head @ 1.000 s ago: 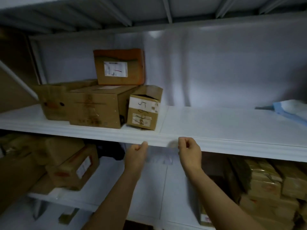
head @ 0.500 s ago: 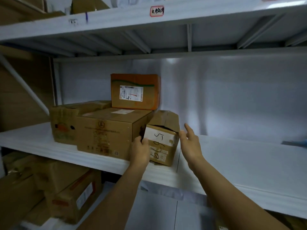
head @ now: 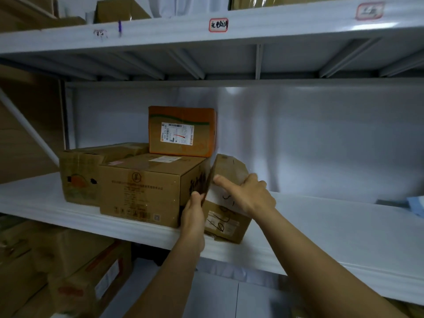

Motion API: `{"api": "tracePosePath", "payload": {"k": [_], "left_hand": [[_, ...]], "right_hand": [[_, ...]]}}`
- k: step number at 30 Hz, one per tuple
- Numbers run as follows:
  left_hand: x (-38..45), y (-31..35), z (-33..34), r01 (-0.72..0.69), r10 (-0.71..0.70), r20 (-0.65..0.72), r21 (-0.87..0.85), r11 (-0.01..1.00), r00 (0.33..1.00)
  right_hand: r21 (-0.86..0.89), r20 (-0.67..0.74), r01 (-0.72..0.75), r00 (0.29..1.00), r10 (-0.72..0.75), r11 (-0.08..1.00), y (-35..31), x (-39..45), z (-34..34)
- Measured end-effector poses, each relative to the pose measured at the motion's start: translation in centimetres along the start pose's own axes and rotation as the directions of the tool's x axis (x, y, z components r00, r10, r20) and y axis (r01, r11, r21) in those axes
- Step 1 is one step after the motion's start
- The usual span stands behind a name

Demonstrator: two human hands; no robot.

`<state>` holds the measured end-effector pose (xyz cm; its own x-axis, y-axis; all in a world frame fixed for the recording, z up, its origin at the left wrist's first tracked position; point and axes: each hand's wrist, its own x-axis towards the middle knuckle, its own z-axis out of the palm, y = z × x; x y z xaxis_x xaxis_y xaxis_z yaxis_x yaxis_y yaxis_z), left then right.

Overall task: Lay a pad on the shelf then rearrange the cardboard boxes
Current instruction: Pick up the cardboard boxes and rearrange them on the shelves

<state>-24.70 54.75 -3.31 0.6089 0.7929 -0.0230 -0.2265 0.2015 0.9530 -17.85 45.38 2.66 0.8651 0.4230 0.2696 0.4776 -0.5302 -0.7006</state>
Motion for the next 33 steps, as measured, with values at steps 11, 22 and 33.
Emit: {"api": "tracePosePath", "payload": {"k": [11, 22, 33], "left_hand": [[-6.0, 1.2, -1.6, -0.046, 0.048, 0.078, -0.034, 0.998, 0.996], [-13.7, 0.1, -2.4, 0.333, -0.324, 0.327, 0.03, 0.942, 0.888], [-20.4, -3.8, -4.1, 0.449, -0.503, 0.423, 0.227, 0.864, 0.753]], "right_hand": [[0.244, 0.138, -0.252, 0.965, 0.224, 0.936, 0.9, -4.8, -3.5], [0.769, 0.133, -0.334, 0.918, 0.375, 0.545, 7.5, -14.4, -4.0], [0.773, 0.386, -0.448, 0.894, 0.228, 0.449, 12.3, -23.8, -5.6]]}}
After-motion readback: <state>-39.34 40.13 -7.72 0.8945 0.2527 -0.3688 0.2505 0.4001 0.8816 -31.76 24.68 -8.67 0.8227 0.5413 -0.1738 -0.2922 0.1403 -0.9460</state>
